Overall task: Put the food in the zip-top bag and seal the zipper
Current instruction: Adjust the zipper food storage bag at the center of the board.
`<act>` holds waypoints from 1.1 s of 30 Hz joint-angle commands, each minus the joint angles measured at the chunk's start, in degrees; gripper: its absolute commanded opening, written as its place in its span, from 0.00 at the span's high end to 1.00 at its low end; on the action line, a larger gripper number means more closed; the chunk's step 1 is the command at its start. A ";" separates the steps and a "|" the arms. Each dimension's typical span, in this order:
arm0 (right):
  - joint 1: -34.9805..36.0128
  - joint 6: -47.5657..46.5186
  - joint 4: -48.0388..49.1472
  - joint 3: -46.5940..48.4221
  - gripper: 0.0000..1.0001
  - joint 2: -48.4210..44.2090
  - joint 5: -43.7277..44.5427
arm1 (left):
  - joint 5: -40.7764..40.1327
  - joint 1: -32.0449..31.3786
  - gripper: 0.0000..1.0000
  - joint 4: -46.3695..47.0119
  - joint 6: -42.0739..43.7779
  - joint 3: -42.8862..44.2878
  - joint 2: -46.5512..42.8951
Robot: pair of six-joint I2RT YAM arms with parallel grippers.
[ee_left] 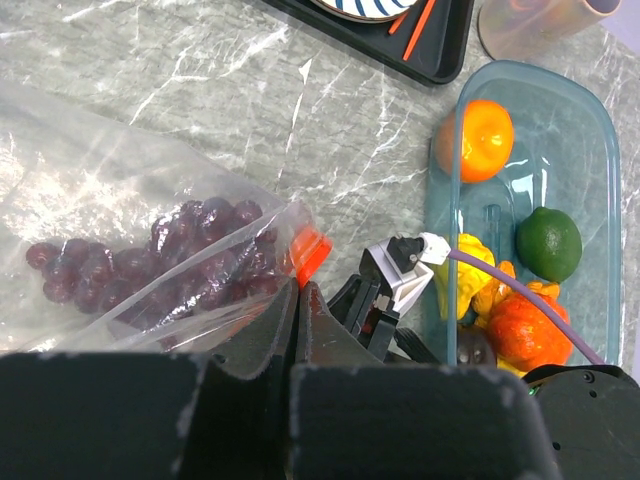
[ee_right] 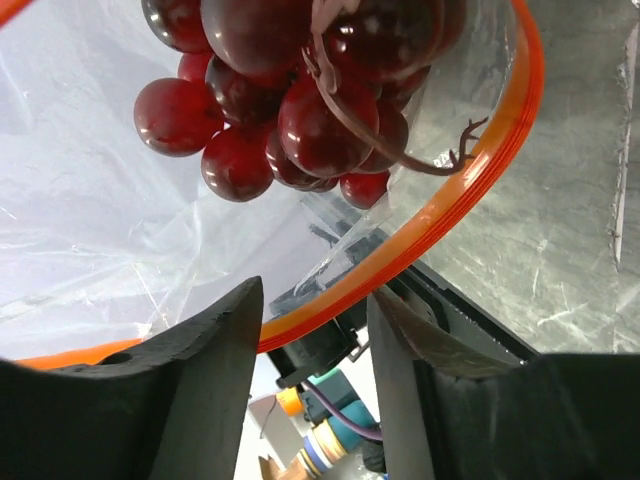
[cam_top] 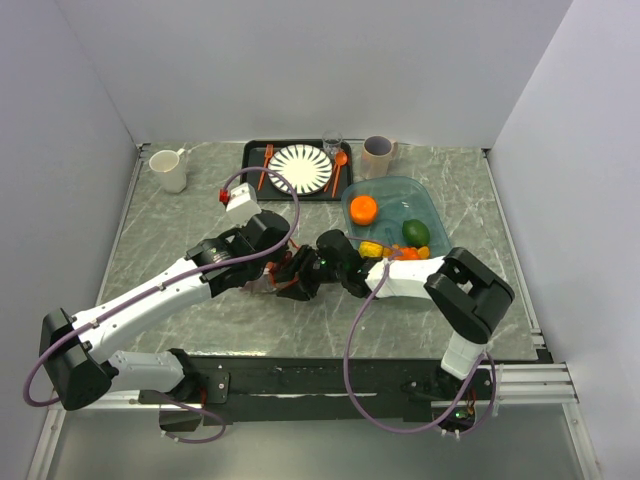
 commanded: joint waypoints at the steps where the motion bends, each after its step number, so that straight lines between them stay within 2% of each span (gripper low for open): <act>1: 0.71 0.86 3.23 0.29 0.49 1.19 -0.67 | -0.43 0.14 0.99 2.93 -0.93 1.07 -1.64; 4: 0.71 0.68 3.85 -0.50 0.61 1.11 -0.15 | -0.60 0.14 0.99 2.58 -0.93 1.24 -1.90; 5: 0.62 0.42 3.50 -0.50 0.72 1.02 0.03 | -0.60 0.14 0.99 2.49 -0.93 1.24 -1.99; 8: 0.44 -0.72 2.80 -0.24 0.87 0.75 0.64 | -0.43 0.23 0.99 2.67 -0.76 1.07 -2.52; 9: 0.53 -1.60 2.79 -0.06 0.98 0.75 0.82 | -0.43 0.14 0.99 2.75 -0.84 0.98 -2.61; 10: 0.44 -2.13 1.75 0.02 1.00 0.58 1.08 | -0.52 0.14 0.99 2.58 -0.84 0.98 -2.78; 14: 0.09 -6.34 -3.43 1.34 1.00 -1.35 4.67 | -1.30 0.14 0.99 1.18 -1.28 0.63 -3.57; 15: -0.17 -10.09 -5.80 2.91 1.00 -2.83 6.25 | -1.66 0.14 0.99 0.82 -1.37 0.46 -3.83; 16: -0.26 -12.39 -12.34 4.14 1.00 -3.98 8.53 | -2.01 0.14 0.99 0.56 -1.55 0.28 -4.62; 20: -0.35 -27.39 -26.71 11.35 1.00 -10.74 21.36 | -4.90 0.14 0.99 -1.55 -3.03 -1.21 -7.26; 21: -0.43 -29.79 -30.04 15.54 1.00 -11.46 26.78 | -5.35 0.14 0.99 -2.25 -3.39 -1.48 -7.96; 24: -0.61 -38.68 -39.19 24.08 1.00 -12.95 33.92 | -7.19 0.32 0.99 -2.34 -4.18 -3.41 -11.38; 26: -0.70 -44.54 -42.73 29.26 1.00 -13.22 34.66 | -7.72 0.58 0.99 -2.43 -4.53 -4.38 -12.36; 28: -0.52 -46.33 -46.75 32.79 1.00 -12.78 36.15 | -8.34 1.11 0.99 -2.96 -4.88 -4.47 -12.98; 33: -0.61 -49.94 -47.75 34.13 1.00 -12.69 34.85 | -10.88 2.07 0.99 -6.91 -7.26 -3.41 -12.71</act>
